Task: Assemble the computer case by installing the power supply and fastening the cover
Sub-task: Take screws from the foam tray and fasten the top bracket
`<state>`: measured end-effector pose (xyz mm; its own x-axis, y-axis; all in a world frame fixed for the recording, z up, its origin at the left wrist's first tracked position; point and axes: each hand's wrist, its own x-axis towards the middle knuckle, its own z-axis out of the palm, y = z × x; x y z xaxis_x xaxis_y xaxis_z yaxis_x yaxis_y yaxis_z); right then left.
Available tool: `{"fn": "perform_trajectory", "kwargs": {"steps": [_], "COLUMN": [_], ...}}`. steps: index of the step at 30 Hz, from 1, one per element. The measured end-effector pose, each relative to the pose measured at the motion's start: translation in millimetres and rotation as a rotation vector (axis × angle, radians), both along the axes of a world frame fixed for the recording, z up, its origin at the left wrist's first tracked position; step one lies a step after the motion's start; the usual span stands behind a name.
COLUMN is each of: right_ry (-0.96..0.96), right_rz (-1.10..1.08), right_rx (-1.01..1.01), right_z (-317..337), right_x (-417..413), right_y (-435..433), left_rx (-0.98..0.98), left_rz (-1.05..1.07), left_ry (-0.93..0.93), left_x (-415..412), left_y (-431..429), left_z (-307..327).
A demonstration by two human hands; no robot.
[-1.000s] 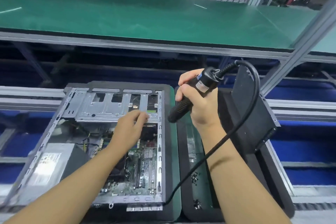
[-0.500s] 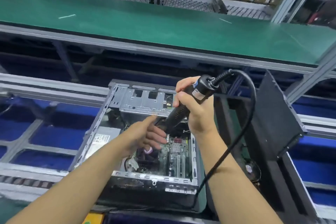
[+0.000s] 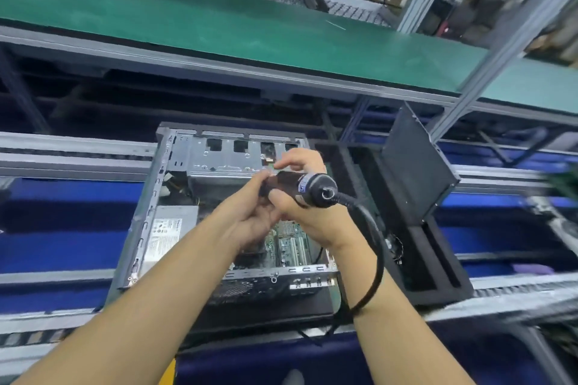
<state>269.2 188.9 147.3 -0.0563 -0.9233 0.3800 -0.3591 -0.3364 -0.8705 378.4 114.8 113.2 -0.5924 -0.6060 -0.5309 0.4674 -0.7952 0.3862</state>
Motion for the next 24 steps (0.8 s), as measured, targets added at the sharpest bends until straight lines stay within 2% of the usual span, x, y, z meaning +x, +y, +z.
{"fn": "perform_trajectory", "kwargs": {"steps": [2,3,4,8,10,11,16,20,24], "right_ry": [0.162,0.168,0.094,-0.567,-0.734,-0.753,-0.487,-0.537,-0.448], "right_rz": [-0.026,0.005,0.068,0.263,0.340,0.332,0.083,0.181,0.386], "right_rx": [0.117,0.226,0.348,0.670,0.739,0.762,0.819,0.836,0.872], "right_z": [-5.8,-8.3,-9.7,-9.7,-11.3,-12.9,-24.5,-24.3,-21.7], "right_x": [-19.0,-30.2,-40.4,-78.9,-94.2,-100.0,-121.3,-137.5,-131.3], "right_y": [9.2,14.7,21.1,48.5,59.7,63.5,74.2,83.1,68.0], "left_rx": [-0.039,-0.059,-0.081,-0.244,-0.360,-0.423,-0.746,-0.846,-0.892], "left_rz": [0.002,0.024,0.058,0.056,-0.008,-0.037,-0.126,-0.119,-0.011], "left_ry": [-0.092,-0.138,-0.174,-0.269,-0.333,-0.366,-0.521,-0.632,-0.765], "left_x": [-5.4,-8.5,-12.2,-33.9,-50.6,-60.1,-108.9,-125.9,-107.2], "left_y": [-2.1,-2.5,-2.7,-1.8,1.0,3.5,27.2,43.0,47.1], "left_z": [-5.7,-8.4,-9.8,-8.3,-5.3,-4.1,-3.6,-0.3,3.1]}}
